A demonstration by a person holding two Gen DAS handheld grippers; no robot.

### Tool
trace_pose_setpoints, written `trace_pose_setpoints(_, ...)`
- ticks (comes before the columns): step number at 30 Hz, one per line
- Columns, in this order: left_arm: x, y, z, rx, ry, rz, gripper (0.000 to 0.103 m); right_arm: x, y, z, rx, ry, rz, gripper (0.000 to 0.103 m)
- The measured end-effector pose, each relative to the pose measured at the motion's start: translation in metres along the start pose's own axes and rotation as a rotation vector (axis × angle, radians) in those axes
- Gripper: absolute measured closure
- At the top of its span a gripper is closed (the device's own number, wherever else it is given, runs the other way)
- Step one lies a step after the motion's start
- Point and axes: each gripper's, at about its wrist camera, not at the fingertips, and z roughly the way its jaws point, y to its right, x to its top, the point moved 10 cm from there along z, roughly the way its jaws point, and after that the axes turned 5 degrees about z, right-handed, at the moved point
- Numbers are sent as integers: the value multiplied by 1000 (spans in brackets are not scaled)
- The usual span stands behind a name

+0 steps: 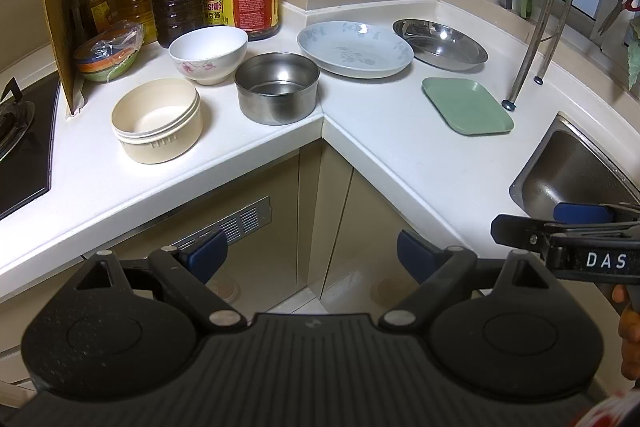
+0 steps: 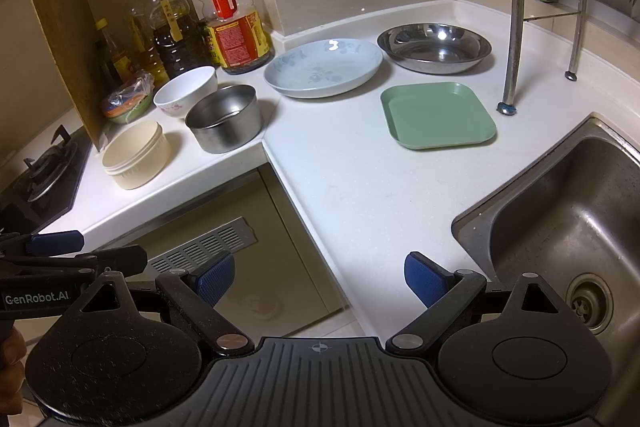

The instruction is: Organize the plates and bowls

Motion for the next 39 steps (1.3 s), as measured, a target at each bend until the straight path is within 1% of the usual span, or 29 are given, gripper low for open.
trace_pose_setpoints(16, 2, 4, 2, 1, -13, -3, 12, 3, -2, 0, 5, 5, 4, 11)
trace_pose_setpoints(27, 8, 11, 14, -7, -21, 12, 12, 6, 29, 3, -29, 66, 23, 11)
trace_pose_setpoints(31, 16, 19, 21, -39, -17, 41, 12, 11, 43, 5, -55, 84, 53, 11)
trace_pose_setpoints(34, 28, 25, 32, -70, -14, 57, 12, 17, 51, 5, -52, 98, 87, 11)
trace_pose_setpoints(39, 50, 34, 56, -131, -18, 93, 16, 29, 61, 14, -76, 110, 116, 11)
